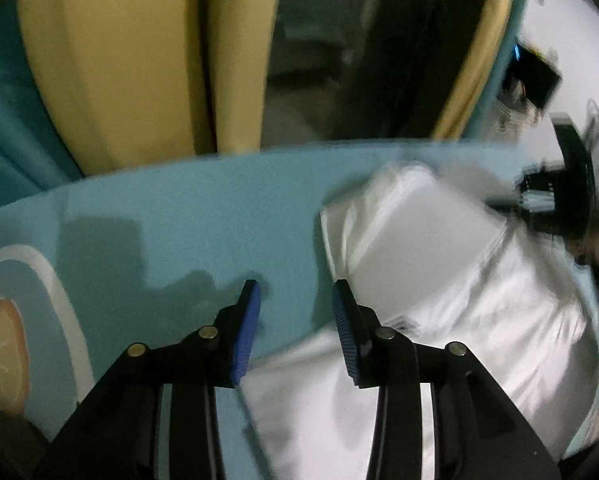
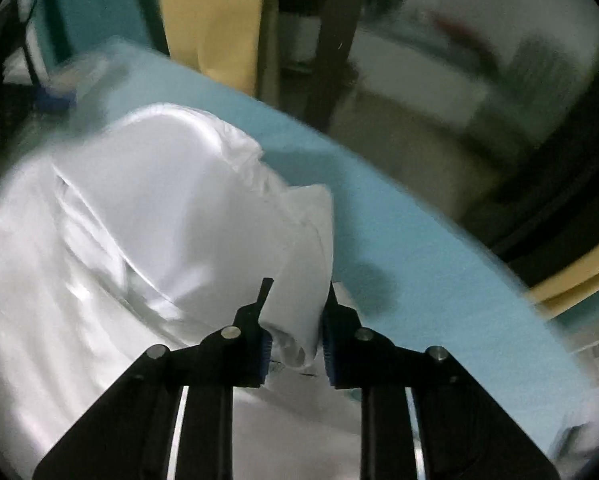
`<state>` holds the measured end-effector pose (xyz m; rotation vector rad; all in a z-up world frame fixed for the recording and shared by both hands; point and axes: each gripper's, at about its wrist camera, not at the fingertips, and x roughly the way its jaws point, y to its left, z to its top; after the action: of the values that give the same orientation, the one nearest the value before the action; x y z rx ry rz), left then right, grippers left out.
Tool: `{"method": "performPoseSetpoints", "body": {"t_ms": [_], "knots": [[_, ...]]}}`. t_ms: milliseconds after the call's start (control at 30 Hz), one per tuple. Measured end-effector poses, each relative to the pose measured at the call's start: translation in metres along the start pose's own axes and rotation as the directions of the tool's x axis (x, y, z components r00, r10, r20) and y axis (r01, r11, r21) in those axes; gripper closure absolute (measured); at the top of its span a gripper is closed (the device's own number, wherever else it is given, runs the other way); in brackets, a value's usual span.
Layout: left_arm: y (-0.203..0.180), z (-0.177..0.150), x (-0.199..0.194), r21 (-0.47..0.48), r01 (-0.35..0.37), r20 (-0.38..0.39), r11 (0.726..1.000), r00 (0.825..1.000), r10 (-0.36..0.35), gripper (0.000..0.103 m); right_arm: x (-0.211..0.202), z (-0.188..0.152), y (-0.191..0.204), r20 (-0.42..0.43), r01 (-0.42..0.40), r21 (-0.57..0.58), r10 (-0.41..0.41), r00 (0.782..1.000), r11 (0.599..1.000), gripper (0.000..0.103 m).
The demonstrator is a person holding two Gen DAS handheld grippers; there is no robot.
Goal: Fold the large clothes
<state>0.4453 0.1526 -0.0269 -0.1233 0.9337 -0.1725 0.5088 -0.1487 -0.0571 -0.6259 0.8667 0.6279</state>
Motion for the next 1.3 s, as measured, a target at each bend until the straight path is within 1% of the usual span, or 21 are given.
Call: {"method": "performPoseSetpoints", "body": {"t_ms": [67, 133, 167, 233, 267, 333, 367, 433, 467, 567, 700, 733, 767, 800, 833, 867, 933, 1000, 1100, 1133, 1300], "knots": [[-0.005, 0.011, 0.011, -0.025, 0.045, 0.006, 0.999, 0.999, -0.045, 0.051, -0.012, -0.006, 0.013, 0.020, 0.109, -0.090, -0.108, 0.994, 0.990, 0.083], [-0.017, 0.017, 0.032, -0.024, 0.119, -0.052, 0.993, 0.991, -0.120, 0.049, -0.016, -0.010, 0.020, 0.020, 0.145, -0.120, -0.143, 0.989, 0.982, 0.083], [-0.025, 0.017, 0.048, -0.020, 0.182, -0.108, 0.983, 0.977, -0.183, 0.049, -0.017, -0.015, 0.019, 0.016, 0.149, -0.133, -0.149, 0.989, 0.980, 0.083], [-0.034, 0.014, 0.068, -0.013, 0.239, -0.190, 0.971, 0.953, -0.237, 0.049, -0.019, -0.023, 0.014, -0.004, 0.108, -0.112, -0.109, 0.994, 0.988, 0.082], [-0.038, 0.010, 0.078, 0.007, 0.226, -0.234, 0.974, 0.947, -0.218, 0.047, -0.020, -0.026, 0.007, -0.011, 0.069, -0.077, -0.070, 0.997, 0.995, 0.081], [-0.041, 0.011, 0.079, 0.056, 0.225, -0.222, 0.973, 0.953, -0.208, 0.044, -0.021, -0.034, -0.013, -0.010, -0.061, 0.013, 0.061, 0.998, 0.998, 0.075], [-0.043, 0.010, 0.079, 0.072, 0.224, -0.233, 0.972, 0.951, -0.202, 0.043, -0.018, -0.034, -0.023, -0.011, -0.171, 0.072, 0.172, 0.985, 0.983, 0.073], [-0.046, 0.010, 0.080, 0.090, 0.222, -0.241, 0.971, 0.951, -0.195, 0.042, -0.007, -0.042, -0.048, -0.018, -0.352, 0.190, 0.362, 0.932, 0.916, 0.066], [-0.048, 0.010, 0.081, 0.109, 0.223, -0.242, 0.969, 0.951, -0.191, 0.039, 0.002, -0.046, -0.061, -0.021, -0.439, 0.243, 0.457, 0.889, 0.865, 0.065], [-0.059, 0.004, 0.080, 0.189, 0.240, -0.234, 0.952, 0.953, -0.193, 0.025, 0.014, -0.048, -0.084, 0.044, -0.517, 0.295, 0.529, 0.847, 0.804, 0.065], [-0.071, -0.004, 0.081, 0.302, 0.189, -0.213, 0.934, 0.969, -0.127, 0.025, 0.011, -0.048, -0.072, 0.072, -0.555, 0.276, 0.559, 0.826, 0.785, 0.069], [-0.074, -0.002, 0.081, 0.313, 0.183, -0.213, 0.932, 0.970, -0.120, 0.028, 0.015, -0.043, -0.068, 0.065, -0.538, 0.253, 0.541, 0.839, 0.804, 0.083], [-0.076, -0.001, 0.080, 0.325, 0.182, -0.212, 0.928, 0.970, -0.116, 0.038, 0.012, -0.035, -0.056, 0.053, -0.515, 0.220, 0.517, 0.855, 0.829, 0.085], [-0.079, 0.000, 0.079, 0.344, 0.185, -0.207, 0.920, 0.971, -0.118, 0.058, 0.005, -0.033, -0.051, 0.053, -0.484, 0.173, 0.483, 0.874, 0.858, 0.086], [-0.081, 0.000, 0.077, 0.353, 0.191, -0.201, 0.916, 0.972, -0.126, 0.067, 0.001, -0.030, -0.048, 0.058, -0.449, 0.141, 0.446, 0.893, 0.882, 0.087], [-0.084, 0.003, 0.078, 0.357, 0.176, -0.188, 0.917, 0.976, -0.114, 0.074, -0.005, -0.027, -0.041, 0.065, -0.376, 0.099, 0.371, 0.926, 0.921, 0.088], [-0.092, 0.008, 0.079, 0.397, 0.081, -0.118, 0.914, 0.992, -0.037, 0.083, -0.016, -0.023, -0.032, 0.096, -0.224, 0.040, 0.219, 0.971, 0.974, 0.089], [-0.099, 0.013, 0.075, 0.434, -0.026, -0.014, 0.901, 0.999, 0.035, 0.087, -0.027, -0.017, -0.023, 0.140, -0.083, -0.008, 0.083, 0.987, 0.997, 0.090], [-0.113, 0.020, 0.064, 0.455, -0.157, 0.151, 0.876, 0.984, 0.097, 0.087, -0.040, -0.017, -0.002, 0.223, 0.179, -0.142, -0.145, 0.964, 0.974, 0.090], [-0.118, 0.019, 0.062, 0.471, -0.177, 0.176, 0.864, 0.979, 0.105, 0.087, -0.040, -0.019, 0.006, 0.239, 0.227, -0.183, -0.181, 0.954, 0.957, 0.090], [-0.128, -0.012, 0.054, 0.548, -0.219, 0.197, 0.807, 0.972, 0.130, 0.087, -0.052, -0.050, 0.022, 0.303, 0.244, -0.249, -0.164, 0.939, 0.937, 0.087]]}}
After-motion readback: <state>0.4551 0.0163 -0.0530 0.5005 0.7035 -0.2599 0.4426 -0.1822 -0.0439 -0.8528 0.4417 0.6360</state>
